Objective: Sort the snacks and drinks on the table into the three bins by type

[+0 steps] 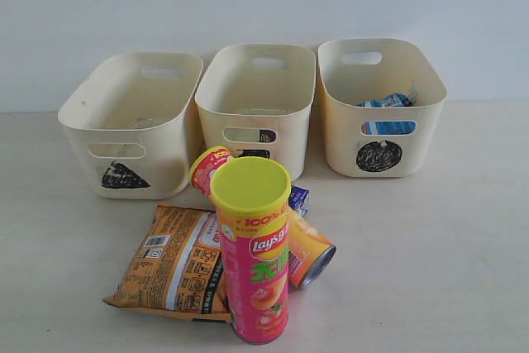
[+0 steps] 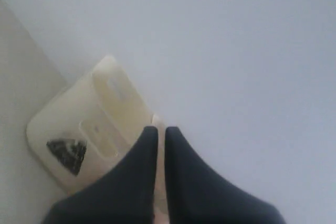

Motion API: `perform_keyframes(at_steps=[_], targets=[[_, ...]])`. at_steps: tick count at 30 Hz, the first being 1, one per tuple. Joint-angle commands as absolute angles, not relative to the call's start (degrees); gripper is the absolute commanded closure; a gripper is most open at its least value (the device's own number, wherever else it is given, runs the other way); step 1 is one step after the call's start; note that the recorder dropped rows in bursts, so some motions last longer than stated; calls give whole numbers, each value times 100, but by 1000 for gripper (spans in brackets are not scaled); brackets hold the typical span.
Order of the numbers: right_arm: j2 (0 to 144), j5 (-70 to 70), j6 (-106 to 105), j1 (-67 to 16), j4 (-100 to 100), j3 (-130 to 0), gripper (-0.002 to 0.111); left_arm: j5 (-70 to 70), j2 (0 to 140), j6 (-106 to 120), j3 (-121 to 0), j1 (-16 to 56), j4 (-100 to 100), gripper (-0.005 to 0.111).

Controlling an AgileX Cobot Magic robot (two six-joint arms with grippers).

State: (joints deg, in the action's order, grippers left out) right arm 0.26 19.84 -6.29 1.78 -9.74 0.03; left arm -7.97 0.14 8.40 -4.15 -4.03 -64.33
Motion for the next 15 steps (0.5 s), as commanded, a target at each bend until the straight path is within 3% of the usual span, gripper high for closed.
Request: perform_keyframes(at_steps=[1,8,15], targets=[[0,1847,-511,209,-733,0,108,-990,0,2497,-1361,-412,-6487,102],[0,1823,-511,209,-515,0,108,-3137,662,6070,-2964,-366,-6500,102],[0,1823,-511,209,-515,0,108,-2860,724,6393,-3122,-271,-8132,102]])
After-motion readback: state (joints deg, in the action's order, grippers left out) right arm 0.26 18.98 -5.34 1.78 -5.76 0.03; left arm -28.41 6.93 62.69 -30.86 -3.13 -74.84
